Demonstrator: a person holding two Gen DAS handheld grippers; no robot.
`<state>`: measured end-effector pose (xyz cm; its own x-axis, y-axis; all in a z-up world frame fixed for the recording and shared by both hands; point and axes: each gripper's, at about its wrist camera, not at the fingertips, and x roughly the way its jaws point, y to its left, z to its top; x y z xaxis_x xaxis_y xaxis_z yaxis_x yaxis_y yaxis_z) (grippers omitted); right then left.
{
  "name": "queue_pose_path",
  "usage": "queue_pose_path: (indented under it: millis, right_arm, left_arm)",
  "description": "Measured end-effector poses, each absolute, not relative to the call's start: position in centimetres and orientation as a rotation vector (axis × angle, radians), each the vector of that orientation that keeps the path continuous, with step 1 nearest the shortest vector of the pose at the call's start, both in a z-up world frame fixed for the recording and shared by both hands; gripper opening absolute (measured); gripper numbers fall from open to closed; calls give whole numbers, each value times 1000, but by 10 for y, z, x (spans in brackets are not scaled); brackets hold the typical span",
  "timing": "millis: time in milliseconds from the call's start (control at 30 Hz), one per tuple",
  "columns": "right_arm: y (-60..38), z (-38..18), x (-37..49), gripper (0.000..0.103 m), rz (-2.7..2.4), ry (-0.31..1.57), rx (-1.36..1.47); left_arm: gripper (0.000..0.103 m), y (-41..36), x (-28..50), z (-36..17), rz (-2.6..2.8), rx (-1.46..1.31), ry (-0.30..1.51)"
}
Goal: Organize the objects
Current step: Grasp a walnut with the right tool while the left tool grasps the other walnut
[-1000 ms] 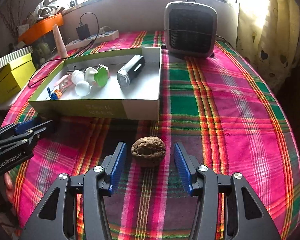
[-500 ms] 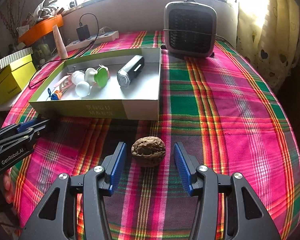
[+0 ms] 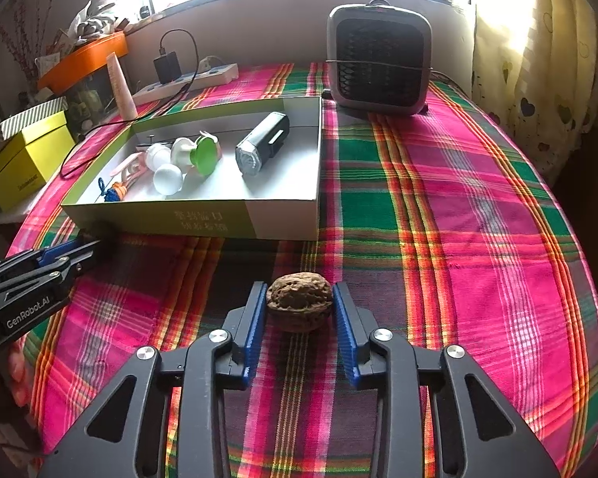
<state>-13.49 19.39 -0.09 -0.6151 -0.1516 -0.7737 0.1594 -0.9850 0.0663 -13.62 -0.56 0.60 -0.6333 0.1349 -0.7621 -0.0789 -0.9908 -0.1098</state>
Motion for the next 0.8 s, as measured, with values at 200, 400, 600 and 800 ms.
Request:
queue_pose_path:
  millis: [200, 400, 600, 800]
  right_arm:
    - [192, -1, -133, 34, -2671, 9, 1277]
    - [191, -1, -132, 34, -2664, 4, 1275]
    - [189, -1, -131, 34, -2655, 5, 1271]
    - [185, 0, -129, 34, -2640, 3, 1264]
  left_arm:
    - [29, -6, -135, 6, 2734, -1283, -100]
    - [29, -7, -134, 6, 2731, -1282, -106]
    - [29, -6, -131, 6, 2728, -1283, -106]
    - [29, -6, -129, 6, 2730, -1279, -104]
